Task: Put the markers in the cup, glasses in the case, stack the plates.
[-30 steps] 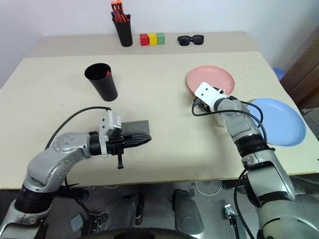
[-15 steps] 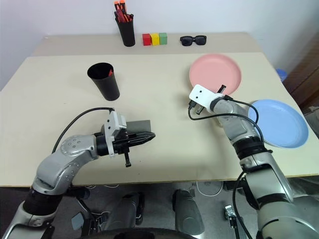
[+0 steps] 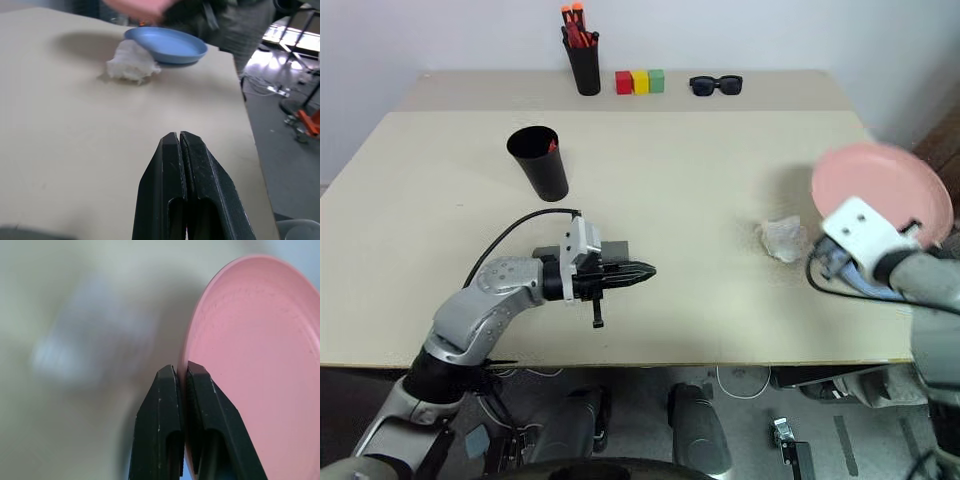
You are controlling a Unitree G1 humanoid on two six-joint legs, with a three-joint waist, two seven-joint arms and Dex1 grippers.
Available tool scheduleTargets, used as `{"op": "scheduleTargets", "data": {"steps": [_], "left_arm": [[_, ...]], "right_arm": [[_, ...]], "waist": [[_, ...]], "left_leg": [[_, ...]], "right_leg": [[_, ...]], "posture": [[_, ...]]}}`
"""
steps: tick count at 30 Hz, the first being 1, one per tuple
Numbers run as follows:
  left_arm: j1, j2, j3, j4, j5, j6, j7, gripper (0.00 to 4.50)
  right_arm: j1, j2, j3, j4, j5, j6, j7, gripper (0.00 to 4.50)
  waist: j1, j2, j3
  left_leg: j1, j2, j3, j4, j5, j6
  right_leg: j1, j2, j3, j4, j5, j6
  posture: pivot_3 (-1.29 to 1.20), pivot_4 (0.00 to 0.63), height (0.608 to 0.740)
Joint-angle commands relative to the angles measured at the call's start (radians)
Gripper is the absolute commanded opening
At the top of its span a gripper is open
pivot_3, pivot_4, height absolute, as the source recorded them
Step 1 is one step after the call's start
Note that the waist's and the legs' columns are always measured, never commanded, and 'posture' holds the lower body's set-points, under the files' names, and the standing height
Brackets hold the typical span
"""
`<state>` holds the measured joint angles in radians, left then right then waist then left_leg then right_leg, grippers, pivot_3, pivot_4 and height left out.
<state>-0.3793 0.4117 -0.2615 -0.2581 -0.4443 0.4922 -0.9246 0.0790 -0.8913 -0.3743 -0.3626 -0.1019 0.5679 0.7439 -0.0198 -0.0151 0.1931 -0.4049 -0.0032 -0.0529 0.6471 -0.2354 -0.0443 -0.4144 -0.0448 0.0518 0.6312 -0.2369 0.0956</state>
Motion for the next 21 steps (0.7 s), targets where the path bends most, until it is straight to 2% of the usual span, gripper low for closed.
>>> {"op": "scheduleTargets", "data": {"steps": [1, 4, 7, 9, 13, 17, 21], "left_arm": [[-0.024, -0.007, -0.004, 0.003, 0.002, -0.027, -0.025, 0.0], [-0.027, -0.011, -0.008, 0.009, 0.007, -0.03, -0.031, 0.0], [-0.027, -0.014, -0.003, 0.007, 0.008, -0.027, -0.028, 0.0], [-0.022, -0.011, 0.007, 0.002, 0.007, -0.022, -0.024, 0.0], [-0.008, -0.003, 0.021, -0.015, 0.005, -0.012, -0.014, 0.0], [0.0, -0.003, 0.026, -0.021, 0.007, -0.01, 0.002, 0.0], [-0.001, -0.01, 0.03, -0.027, 0.005, -0.006, 0.022, 0.0]], "right_arm": [[0.002, 0.007, -0.06, -0.022, 0.008, 0.008, -0.037, 0.09], [-0.009, 0.014, -0.045, 0.034, 0.013, 0.001, -0.065, 0.09], [-0.012, -0.005, -0.021, 0.084, -0.001, -0.027, -0.08, 0.94], [-0.026, -0.008, -0.013, 0.086, 0.013, -0.032, -0.075, 1.84], [-0.085, 0.016, -0.01, 0.024, 0.105, -0.026, -0.038, 3.94], [-0.164, 0.06, 0.031, -0.008, 0.196, 0.024, -0.023, 3.94], [-0.223, 0.1, 0.145, 0.036, 0.176, 0.022, -0.058, 3.94]], "waist": [[-0.005, 0.001, 0.0], [-0.001, 0.001, -0.001], [0.005, 0.001, -0.001], [0.007, 0.001, -0.001], [0.003, 0.001, -0.001], [0.002, 0.001, -0.001], [0.007, 0.001, -0.001]], "left_leg": [[0.001, 0.0, 0.001, 0.0, 0.0, 0.0], [0.002, 0.0, 0.001, 0.0, 0.0, 0.0], [0.002, 0.0, 0.001, 0.001, 0.0, 0.0], [0.002, 0.0, 0.0, 0.001, 0.0, 0.0], [0.002, 0.0, 0.0, 0.001, 0.0, 0.0], [0.003, 0.0, -0.001, 0.0, 0.0, 0.0], [0.002, 0.0, -0.001, 0.001, 0.0, 0.0]], "right_leg": [[0.0, 0.0, 0.001, 0.0, 0.0, 0.0], [0.001, 0.0, 0.001, 0.001, 0.0, 0.0], [0.002, 0.0, 0.001, 0.0, 0.0, 0.0], [0.003, 0.0, 0.001, 0.0, 0.0, 0.0], [0.003, 0.0, 0.001, 0.0, -0.001, 0.001], [0.003, 0.001, 0.0, 0.0, 0.0, 0.001], [0.003, 0.0, 0.0, -0.001, -0.001, 0.001]], "posture": [[0.0, 0.15, 0.74], [0.0, 0.15, 0.74], [0.0, 0.15, 0.74], [0.0, 0.15, 0.74], [0.0, 0.15, 0.74], [0.0, 0.15, 0.74], [0.0, 0.15, 0.74]]}}
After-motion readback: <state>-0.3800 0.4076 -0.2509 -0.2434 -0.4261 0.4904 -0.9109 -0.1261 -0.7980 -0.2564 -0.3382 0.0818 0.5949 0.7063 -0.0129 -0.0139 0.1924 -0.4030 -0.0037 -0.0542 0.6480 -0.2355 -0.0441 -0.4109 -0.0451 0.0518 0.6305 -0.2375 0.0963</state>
